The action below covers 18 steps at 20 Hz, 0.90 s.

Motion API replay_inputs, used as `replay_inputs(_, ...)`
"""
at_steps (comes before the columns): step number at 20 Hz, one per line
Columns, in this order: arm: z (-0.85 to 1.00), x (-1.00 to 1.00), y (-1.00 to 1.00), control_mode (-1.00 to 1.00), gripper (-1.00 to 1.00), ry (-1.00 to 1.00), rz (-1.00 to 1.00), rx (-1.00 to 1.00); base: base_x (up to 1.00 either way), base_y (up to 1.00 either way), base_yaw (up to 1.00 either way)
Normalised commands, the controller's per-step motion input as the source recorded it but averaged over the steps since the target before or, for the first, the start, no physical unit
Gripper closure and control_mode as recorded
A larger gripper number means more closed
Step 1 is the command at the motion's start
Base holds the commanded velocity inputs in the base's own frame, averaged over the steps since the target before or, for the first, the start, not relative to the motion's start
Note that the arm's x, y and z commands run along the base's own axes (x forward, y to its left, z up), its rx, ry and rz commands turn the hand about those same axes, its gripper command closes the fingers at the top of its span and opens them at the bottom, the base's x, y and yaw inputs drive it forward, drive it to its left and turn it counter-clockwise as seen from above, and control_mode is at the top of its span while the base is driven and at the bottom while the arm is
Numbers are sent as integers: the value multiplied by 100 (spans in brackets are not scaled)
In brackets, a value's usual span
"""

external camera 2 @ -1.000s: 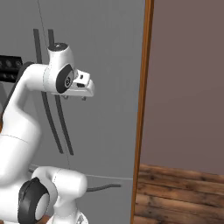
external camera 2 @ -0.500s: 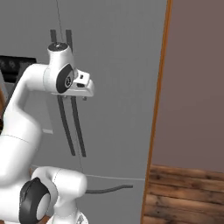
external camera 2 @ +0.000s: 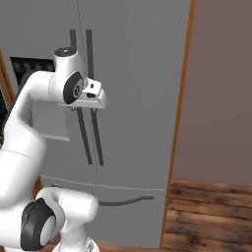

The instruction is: Retrieve the butter from the fridge and place it on a plate on the dining table. Then retrieve the butter knife by the fridge and place it near the plate.

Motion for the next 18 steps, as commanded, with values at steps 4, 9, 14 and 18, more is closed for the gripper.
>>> replay_inputs(4, 0, 0, 0, 100, -100, 0, 0, 0, -63, 21, -1)
replay_inputs(9, 0, 0, 0, 100, -100, 0, 0, 0, -65, 9, -2)
replay_inputs(14, 0, 0, 0, 100, -100, 0, 0, 0, -33, 13, -1)
replay_inputs(18, 0, -1, 0, -100, -100, 0, 0, 0, -20, 11, 0)
